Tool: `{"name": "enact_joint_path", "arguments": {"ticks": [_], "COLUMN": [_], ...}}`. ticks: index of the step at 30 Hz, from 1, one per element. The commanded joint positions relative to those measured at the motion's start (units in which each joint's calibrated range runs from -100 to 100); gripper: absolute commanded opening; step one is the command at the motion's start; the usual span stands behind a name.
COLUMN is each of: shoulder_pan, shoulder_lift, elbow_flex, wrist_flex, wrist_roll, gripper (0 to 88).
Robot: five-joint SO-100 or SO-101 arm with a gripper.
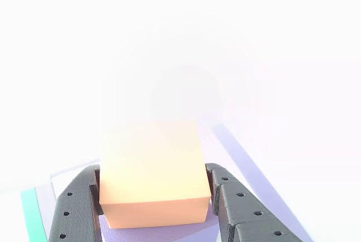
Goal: Tower of hanoi
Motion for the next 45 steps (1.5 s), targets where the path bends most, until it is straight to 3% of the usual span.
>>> {"name": "enact_joint_path", "arguments": {"ticks": [1, 8, 20, 30, 37, 45], "shoulder_pan": [-1.0, -3.2, -4.8, -5.4, -7.7, -12.3], "shoulder_lift": [-3.0, -19.0, -49.0, -57.2, -57.2, -57.6], "elbow_flex": [-1.5, -0.4, -12.6, -32.8, -46.3, -50.4], "wrist_flex": [0.7, 17.5, 68.8, 103.6, 119.0, 126.0], "wrist_roll": [0.0, 0.0, 0.0, 0.0, 0.0, 0.0], "gripper": [10.3, 10.0, 9.1, 9.2, 9.0, 8.9]}}
